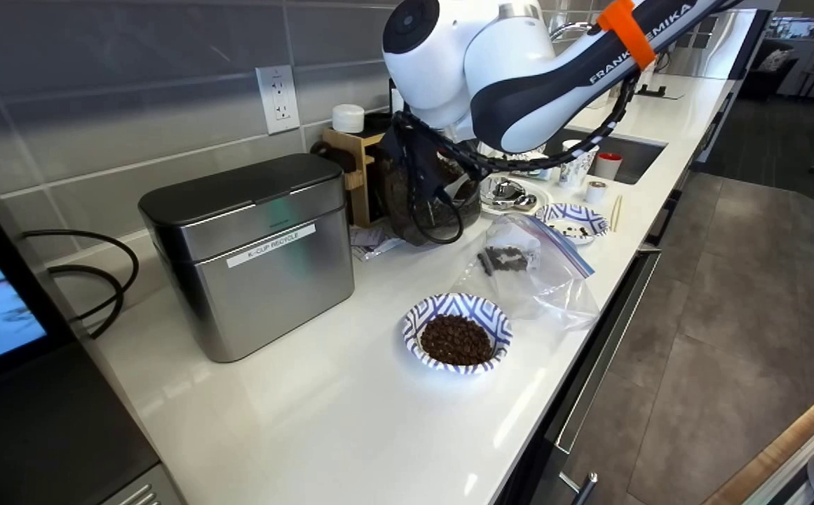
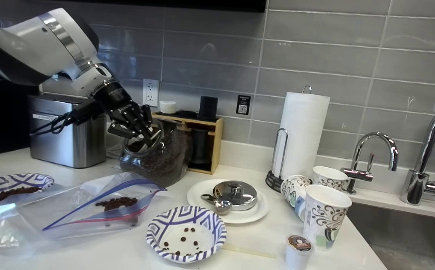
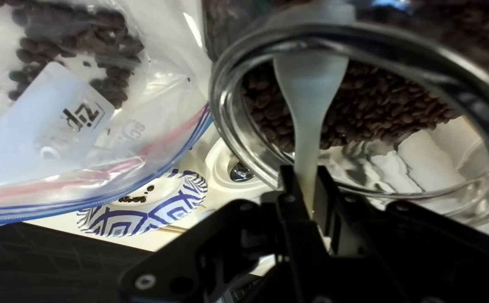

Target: Use the white spoon to place some contents from the glass container into the black and white bowl on the right.

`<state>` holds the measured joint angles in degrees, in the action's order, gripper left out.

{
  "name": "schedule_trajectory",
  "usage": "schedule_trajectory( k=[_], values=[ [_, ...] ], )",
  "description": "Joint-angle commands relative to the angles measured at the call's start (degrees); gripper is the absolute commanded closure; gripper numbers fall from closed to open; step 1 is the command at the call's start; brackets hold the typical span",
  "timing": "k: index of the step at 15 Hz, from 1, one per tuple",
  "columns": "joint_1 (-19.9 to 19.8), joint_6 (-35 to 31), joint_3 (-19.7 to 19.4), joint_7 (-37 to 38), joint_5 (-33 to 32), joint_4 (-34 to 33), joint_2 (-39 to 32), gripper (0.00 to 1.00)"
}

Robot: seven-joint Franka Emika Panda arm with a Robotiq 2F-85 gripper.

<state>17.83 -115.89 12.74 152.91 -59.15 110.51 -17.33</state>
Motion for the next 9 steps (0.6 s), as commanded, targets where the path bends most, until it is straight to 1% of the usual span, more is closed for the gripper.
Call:
schedule_trajectory(
  k=[1, 9],
  values=[
    [0.58, 0.66, -0.49, 2.07, 1.21, -2.13, -2.16, 0.97],
    [-0.09, -1.00, -0.73, 2.31, 6.11, -2.65, -2.22, 0.97]
  ],
)
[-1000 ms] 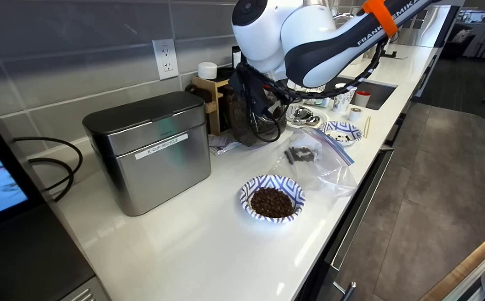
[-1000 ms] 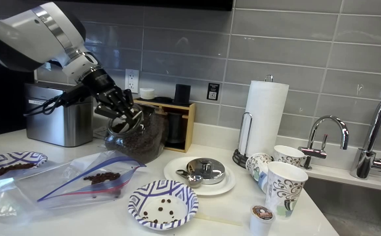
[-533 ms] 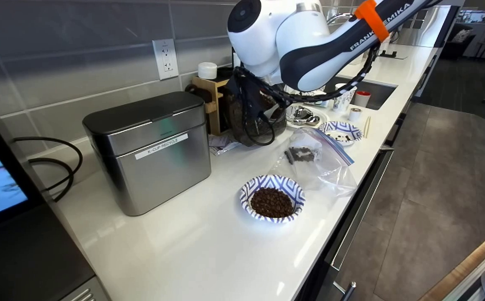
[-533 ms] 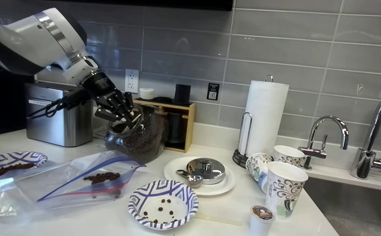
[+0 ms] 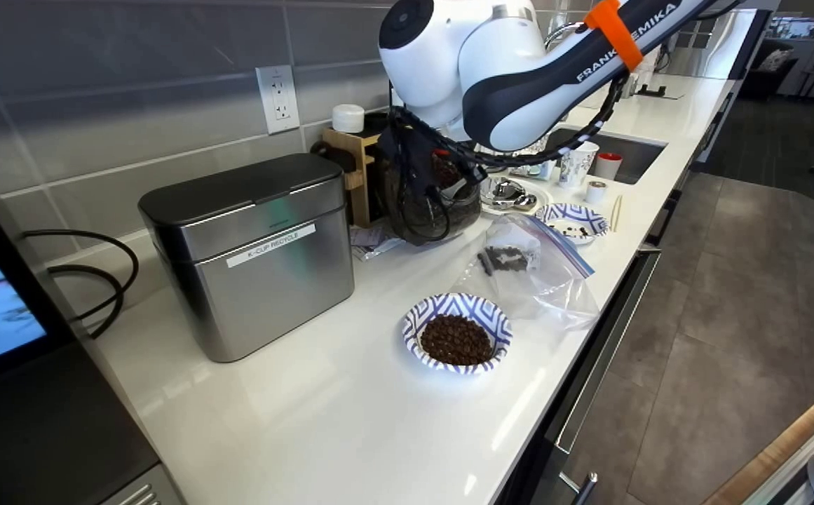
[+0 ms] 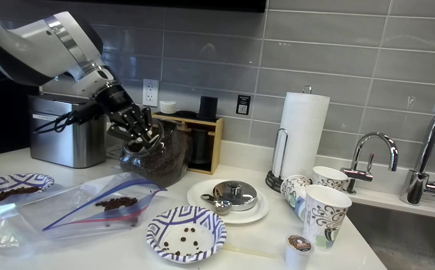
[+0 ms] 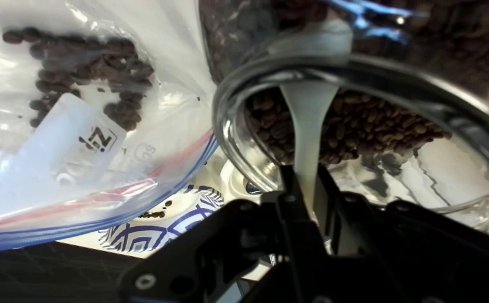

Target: Use the white spoon to place some contents from the glass container into the black and white bowl on the right.

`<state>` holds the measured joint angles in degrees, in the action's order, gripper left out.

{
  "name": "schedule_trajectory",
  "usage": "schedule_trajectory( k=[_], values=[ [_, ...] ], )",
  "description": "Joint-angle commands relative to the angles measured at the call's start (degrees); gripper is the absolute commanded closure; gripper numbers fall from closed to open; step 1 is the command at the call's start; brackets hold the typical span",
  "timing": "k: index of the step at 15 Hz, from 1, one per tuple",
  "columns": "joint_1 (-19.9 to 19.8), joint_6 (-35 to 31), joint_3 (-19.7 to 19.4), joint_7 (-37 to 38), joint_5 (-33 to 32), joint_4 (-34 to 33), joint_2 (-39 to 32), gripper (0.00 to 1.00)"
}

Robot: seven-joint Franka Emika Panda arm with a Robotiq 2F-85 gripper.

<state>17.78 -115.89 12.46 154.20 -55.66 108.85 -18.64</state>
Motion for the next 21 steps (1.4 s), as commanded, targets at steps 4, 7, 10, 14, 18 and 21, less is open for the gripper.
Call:
schedule_trajectory(
  k=[4, 7, 10, 14, 18, 21],
  values=[
    [-0.12, -1.43, -0.96, 1.13, 5.09, -1.36, -0.68, 0.97],
    [-0.21, -1.99, -1.28, 1.56, 6.39, -1.41, -0.37, 0.97],
    [-0.36, -2.76, -1.48, 1.94, 7.50, -1.26, 0.08, 0.97],
    [-0.67, -4.69, -1.87, 1.77, 9.53, -0.82, 0.65, 0.97],
    [-0.47, -4.39, -2.33, 2.21, 10.96, -0.58, 1.48, 0.97],
    [-0.76, -4.56, -2.52, 1.61, 12.44, -0.21, 2.34, 0.97]
  ],
)
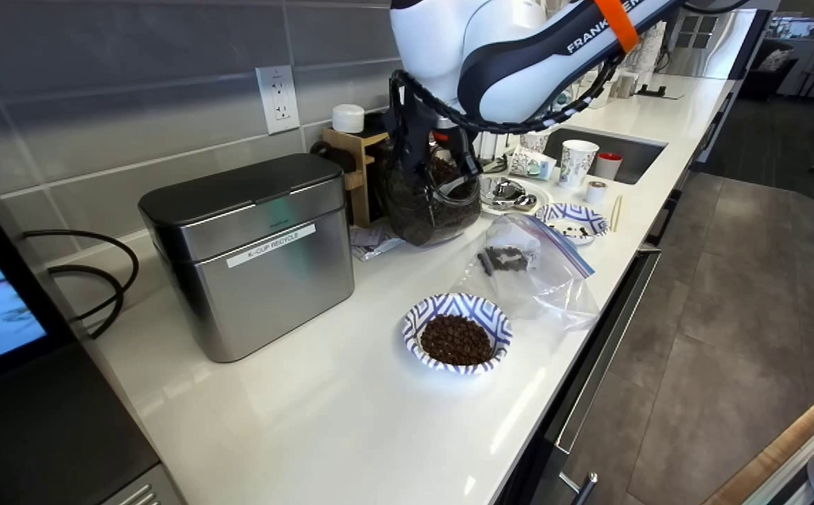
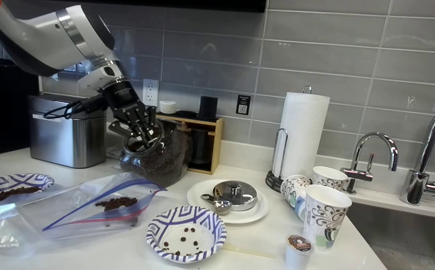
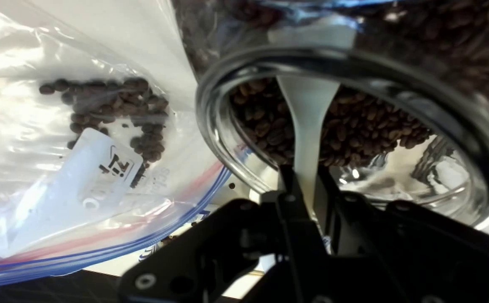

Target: Use the white spoon to place some contents from the glass container into the black and white bowl on the right.

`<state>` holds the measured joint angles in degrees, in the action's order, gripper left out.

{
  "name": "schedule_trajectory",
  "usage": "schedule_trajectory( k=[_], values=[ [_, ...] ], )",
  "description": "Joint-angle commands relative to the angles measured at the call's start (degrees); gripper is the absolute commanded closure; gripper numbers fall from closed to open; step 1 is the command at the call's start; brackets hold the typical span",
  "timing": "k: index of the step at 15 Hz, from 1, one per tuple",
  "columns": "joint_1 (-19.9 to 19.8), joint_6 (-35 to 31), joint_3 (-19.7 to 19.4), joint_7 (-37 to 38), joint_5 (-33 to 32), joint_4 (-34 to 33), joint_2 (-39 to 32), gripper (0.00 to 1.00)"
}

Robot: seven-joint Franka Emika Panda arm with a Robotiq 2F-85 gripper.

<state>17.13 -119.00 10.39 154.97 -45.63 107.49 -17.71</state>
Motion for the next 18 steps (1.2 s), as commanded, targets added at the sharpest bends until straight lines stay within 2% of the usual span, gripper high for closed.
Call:
schedule_trajectory(
  k=[1, 9, 18],
  values=[
    [-0.26, -1.69, -0.47, 0.58, 3.07, 1.39, 1.90, 0.97],
    [-1.20, -3.44, -0.82, -0.89, 7.02, 3.02, 4.77, 0.97],
    [-3.29, -7.30, -1.43, -4.43, 10.24, 9.73, 10.81, 0.97]
  ],
)
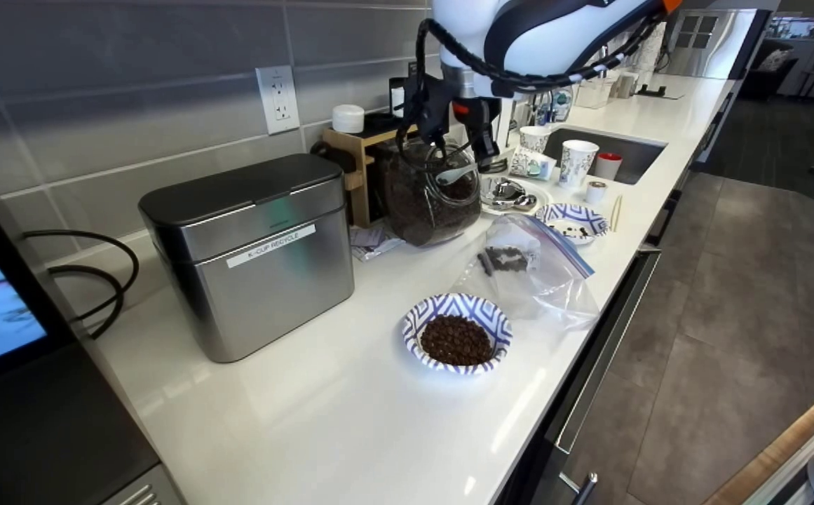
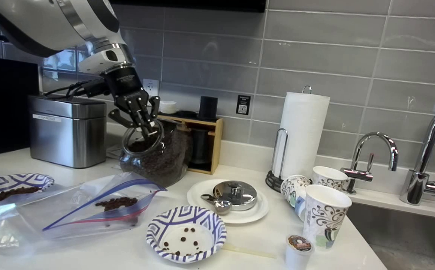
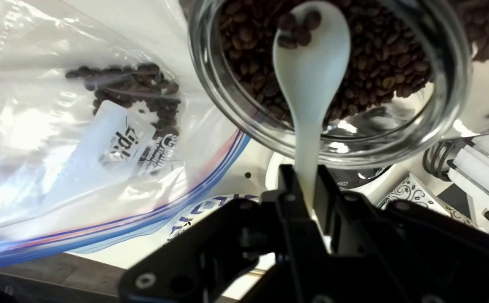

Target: Use the white spoon to place some contents from the glass container into the black and white bowl on the right.

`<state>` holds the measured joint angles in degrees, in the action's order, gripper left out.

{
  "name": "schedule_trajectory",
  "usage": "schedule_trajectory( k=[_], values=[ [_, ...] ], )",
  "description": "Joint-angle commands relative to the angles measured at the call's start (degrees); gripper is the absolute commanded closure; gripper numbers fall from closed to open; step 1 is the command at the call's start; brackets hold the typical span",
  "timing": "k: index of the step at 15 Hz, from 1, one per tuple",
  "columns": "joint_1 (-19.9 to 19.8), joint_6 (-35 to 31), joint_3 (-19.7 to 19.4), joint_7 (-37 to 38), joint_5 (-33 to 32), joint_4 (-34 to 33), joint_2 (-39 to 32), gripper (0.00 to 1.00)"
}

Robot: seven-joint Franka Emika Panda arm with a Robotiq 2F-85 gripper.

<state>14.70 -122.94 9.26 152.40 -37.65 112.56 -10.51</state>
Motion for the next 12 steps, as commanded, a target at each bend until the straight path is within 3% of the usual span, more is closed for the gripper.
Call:
schedule_trajectory(
  k=[1, 12],
  values=[
    [-1.19, -4.23, -0.29, -2.77, 2.98, 5.73, 4.44, 0.97],
    [-5.78, -15.15, -2.15, -12.46, 10.16, 16.87, 12.97, 0.97]
  ],
)
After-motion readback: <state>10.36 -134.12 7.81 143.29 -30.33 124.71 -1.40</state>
